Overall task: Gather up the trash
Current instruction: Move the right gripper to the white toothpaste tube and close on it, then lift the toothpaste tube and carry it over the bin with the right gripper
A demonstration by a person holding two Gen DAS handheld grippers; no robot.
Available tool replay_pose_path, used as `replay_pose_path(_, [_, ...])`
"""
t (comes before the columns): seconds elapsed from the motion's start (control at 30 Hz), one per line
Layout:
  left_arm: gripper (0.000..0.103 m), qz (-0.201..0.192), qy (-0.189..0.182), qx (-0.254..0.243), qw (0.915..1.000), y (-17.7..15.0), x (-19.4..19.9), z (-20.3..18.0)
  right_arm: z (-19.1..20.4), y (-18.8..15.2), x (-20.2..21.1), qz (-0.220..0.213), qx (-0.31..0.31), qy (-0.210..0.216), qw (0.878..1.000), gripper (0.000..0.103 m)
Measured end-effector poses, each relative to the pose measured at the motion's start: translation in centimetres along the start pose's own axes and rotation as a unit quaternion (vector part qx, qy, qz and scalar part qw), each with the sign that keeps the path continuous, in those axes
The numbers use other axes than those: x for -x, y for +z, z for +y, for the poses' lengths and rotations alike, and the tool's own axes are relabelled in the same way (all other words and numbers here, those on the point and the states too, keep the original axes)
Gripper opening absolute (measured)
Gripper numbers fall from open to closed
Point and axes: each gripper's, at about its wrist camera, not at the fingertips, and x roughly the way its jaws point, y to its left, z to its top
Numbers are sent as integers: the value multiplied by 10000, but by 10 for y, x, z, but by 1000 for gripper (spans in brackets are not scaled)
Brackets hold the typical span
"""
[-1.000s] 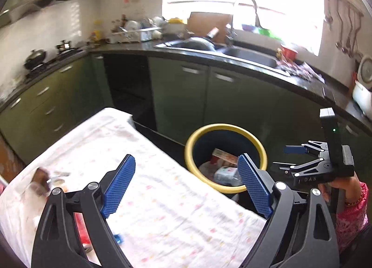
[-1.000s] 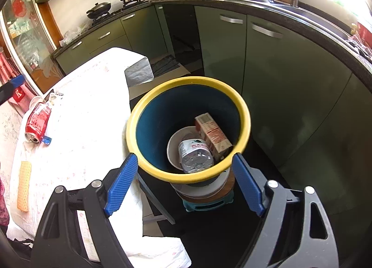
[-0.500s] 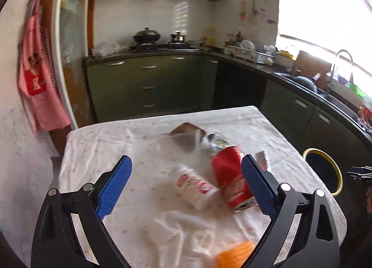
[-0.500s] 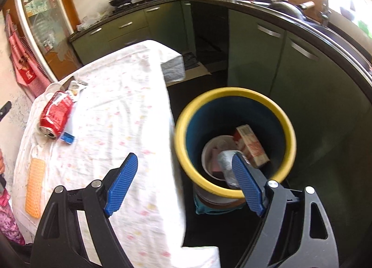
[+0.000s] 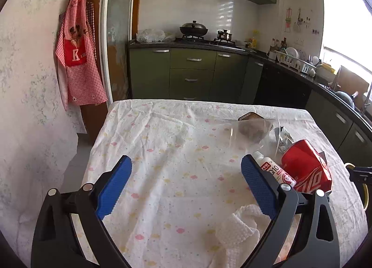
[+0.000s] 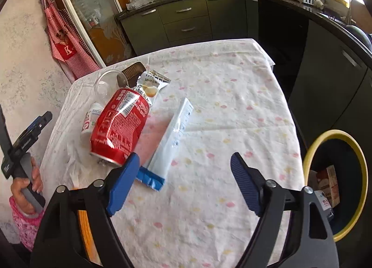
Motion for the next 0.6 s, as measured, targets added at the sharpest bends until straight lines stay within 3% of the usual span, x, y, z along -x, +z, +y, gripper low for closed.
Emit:
replay_pose_path(0.1, [94, -56, 59, -89, 9999, 0, 5, -4, 6, 9, -24, 143, -137, -36, 9998, 58])
replay_pose_path(0.47, [95, 146, -91, 64, 9998, -4, 3, -4, 27, 4, -62, 435, -52, -345, 9984, 54])
replay_pose_path(0.53, [95, 141, -120, 53, 9998, -4, 3, -5, 32, 2, -63, 377, 61, -559, 9977, 46])
replay_pose_path(0.6, [95, 133, -132, 66, 9998, -5, 4, -5, 30, 2, -61, 359, 31, -592, 9976, 30])
